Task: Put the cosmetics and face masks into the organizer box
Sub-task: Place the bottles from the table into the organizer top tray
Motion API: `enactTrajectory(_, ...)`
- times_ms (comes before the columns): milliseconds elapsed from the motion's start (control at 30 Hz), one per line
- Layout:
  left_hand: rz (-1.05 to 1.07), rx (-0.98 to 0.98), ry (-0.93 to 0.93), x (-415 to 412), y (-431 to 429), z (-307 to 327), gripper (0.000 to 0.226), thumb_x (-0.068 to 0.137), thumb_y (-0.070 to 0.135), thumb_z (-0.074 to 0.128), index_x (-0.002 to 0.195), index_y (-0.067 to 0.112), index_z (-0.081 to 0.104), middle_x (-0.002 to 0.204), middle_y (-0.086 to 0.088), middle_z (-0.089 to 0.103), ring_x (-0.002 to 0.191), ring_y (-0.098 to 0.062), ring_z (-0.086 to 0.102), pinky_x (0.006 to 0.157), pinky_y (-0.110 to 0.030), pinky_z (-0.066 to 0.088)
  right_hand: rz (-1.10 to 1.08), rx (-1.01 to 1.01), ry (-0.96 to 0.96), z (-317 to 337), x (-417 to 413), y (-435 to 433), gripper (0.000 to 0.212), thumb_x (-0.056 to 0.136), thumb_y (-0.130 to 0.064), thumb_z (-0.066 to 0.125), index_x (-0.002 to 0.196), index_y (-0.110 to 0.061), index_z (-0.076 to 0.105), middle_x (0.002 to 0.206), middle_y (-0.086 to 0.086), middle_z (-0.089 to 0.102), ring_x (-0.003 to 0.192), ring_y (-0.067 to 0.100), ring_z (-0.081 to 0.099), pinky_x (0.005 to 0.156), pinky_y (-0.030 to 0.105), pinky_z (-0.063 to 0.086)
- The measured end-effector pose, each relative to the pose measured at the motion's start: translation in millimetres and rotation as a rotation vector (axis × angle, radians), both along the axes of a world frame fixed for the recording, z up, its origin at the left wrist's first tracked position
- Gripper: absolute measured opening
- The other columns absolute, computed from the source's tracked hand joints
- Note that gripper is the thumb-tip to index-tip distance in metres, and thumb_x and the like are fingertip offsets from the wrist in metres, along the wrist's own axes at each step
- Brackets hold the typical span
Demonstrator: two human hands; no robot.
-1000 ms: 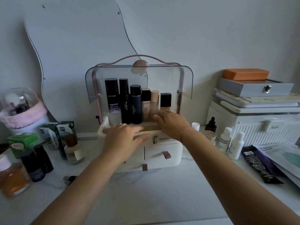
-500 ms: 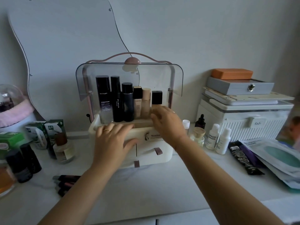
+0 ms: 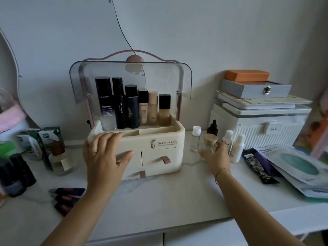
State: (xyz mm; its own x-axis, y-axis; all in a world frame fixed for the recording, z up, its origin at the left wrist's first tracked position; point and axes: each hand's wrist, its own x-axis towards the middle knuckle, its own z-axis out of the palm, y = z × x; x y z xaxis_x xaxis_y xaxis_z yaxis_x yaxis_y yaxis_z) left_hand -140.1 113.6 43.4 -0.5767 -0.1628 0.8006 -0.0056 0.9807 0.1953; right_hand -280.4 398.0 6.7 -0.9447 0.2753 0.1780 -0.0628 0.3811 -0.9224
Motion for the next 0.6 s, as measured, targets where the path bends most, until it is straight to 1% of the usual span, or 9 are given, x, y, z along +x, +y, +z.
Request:
enactTrajectory(133, 0.000, -0.019, 0.010, 0.8, -3.3, -0.2, 0.055, 0.083, 0.054, 0.048, 0.123, 0.018, 0.057, 0.118, -0.004, 0.058, 0.117, -0.028, 0.045, 0.100, -0.055, 0.033, -0.034, 0.103, -0.016, 5.0, 6.5, -4.0, 0.048, 0.073, -0.032, 0.076, 0.111, -0.014, 0.054, 0.111, 0.005, 0.063, 0.090, 0.022, 0.055, 0.073, 0.030, 0.039)
enactTrajectory(233, 0.004, -0.013, 0.029, -0.3, -4.4, -0.3, 0.051, 0.083, 0.052, 0.049, 0.121, 0.020, 0.058, 0.115, -0.002, 0.059, 0.114, -0.025, 0.044, 0.098, -0.054, 0.033, -0.002, 0.086, 0.139, 17.8, 37.8, -8.5, 0.041, 0.071, -0.036, 0.078, 0.101, -0.021, 0.056, 0.096, -0.001, 0.065, 0.090, 0.022, 0.062, 0.074, 0.034, 0.048)
enactTrajectory(267, 0.006, -0.008, 0.040, -1.0, -4.4, -0.3, 0.049, 0.083, 0.051, 0.049, 0.120, 0.020, 0.059, 0.113, -0.002, 0.060, 0.113, -0.025, 0.044, 0.097, -0.054, 0.034, 0.033, 0.056, 0.214, 27.0, 50.9, -11.8, 0.038, 0.070, -0.038, 0.078, 0.098, -0.026, 0.056, 0.093, -0.004, 0.067, 0.089, 0.020, 0.064, 0.075, 0.035, 0.052)
enactTrajectory(333, 0.008, 0.019, 0.061, -2.3, -3.6, 0.3, 0.045, 0.084, 0.050, 0.049, 0.117, 0.021, 0.061, 0.109, -0.001, 0.061, 0.110, -0.024, 0.044, 0.096, -0.053, 0.033, 0.160, 0.002, 0.349, 54.8, 76.2, -23.7, 0.037, 0.066, -0.043, 0.078, 0.094, -0.037, 0.055, 0.091, -0.011, 0.069, 0.085, 0.010, 0.067, 0.073, 0.028, 0.054)
enactTrajectory(400, -0.001, 0.050, 0.062, -2.6, -2.3, 1.9, 0.043, 0.085, 0.050, 0.048, 0.114, 0.021, 0.062, 0.107, 0.000, 0.061, 0.109, -0.024, 0.045, 0.097, -0.052, 0.031, 0.360, -0.057, 0.420, 86.6, 92.1, -42.0, 0.039, 0.062, -0.048, 0.077, 0.095, -0.042, 0.057, 0.092, -0.014, 0.071, 0.085, 0.006, 0.068, 0.072, 0.022, 0.054)
enactTrajectory(467, -0.015, 0.063, 0.056, -1.9, -1.7, 3.0, 0.042, 0.086, 0.050, 0.047, 0.113, 0.022, 0.062, 0.106, 0.001, 0.061, 0.109, -0.023, 0.044, 0.098, -0.051, 0.030, 0.542, -0.124, 0.420, 112.6, 92.1, -65.8, 0.042, 0.062, -0.043, 0.079, 0.098, -0.040, 0.060, 0.096, -0.014, 0.071, 0.085, 0.004, 0.069, 0.071, 0.017, 0.055)
enactTrajectory(500, -0.020, 0.061, 0.053, -1.2, -2.0, 3.2, 0.041, 0.087, 0.050, 0.046, 0.113, 0.022, 0.062, 0.106, 0.001, 0.061, 0.109, -0.022, 0.044, 0.098, -0.051, 0.031, 0.586, -0.116, 0.404, 123.0, 86.1, -78.7, 0.043, 0.062, -0.041, 0.080, 0.100, -0.036, 0.061, 0.097, -0.010, 0.071, 0.085, 0.005, 0.069, 0.072, 0.017, 0.055)
enactTrajectory(533, -0.024, 0.055, 0.047, -0.7, -2.6, 3.4, 0.041, 0.087, 0.050, 0.046, 0.114, 0.023, 0.061, 0.106, 0.002, 0.060, 0.109, -0.022, 0.044, 0.098, -0.052, 0.031, 0.604, -0.087, 0.381, 131.2, 77.2, -92.0, 0.043, 0.062, -0.039, 0.080, 0.100, -0.034, 0.062, 0.097, -0.007, 0.071, 0.085, 0.006, 0.068, 0.074, 0.019, 0.055)
enactTrajectory(600, -0.025, 0.043, 0.021, 0.5, -4.0, 3.2, 0.041, 0.088, 0.049, 0.044, 0.117, 0.023, 0.059, 0.108, 0.002, 0.059, 0.109, -0.021, 0.044, 0.100, -0.052, 0.031, 0.623, -0.053, 0.307, 140.5, 56.4, -117.0, 0.041, 0.065, -0.033, 0.082, 0.102, -0.031, 0.063, 0.093, -0.009, 0.069, 0.083, 0.008, 0.066, 0.075, 0.023, 0.055)
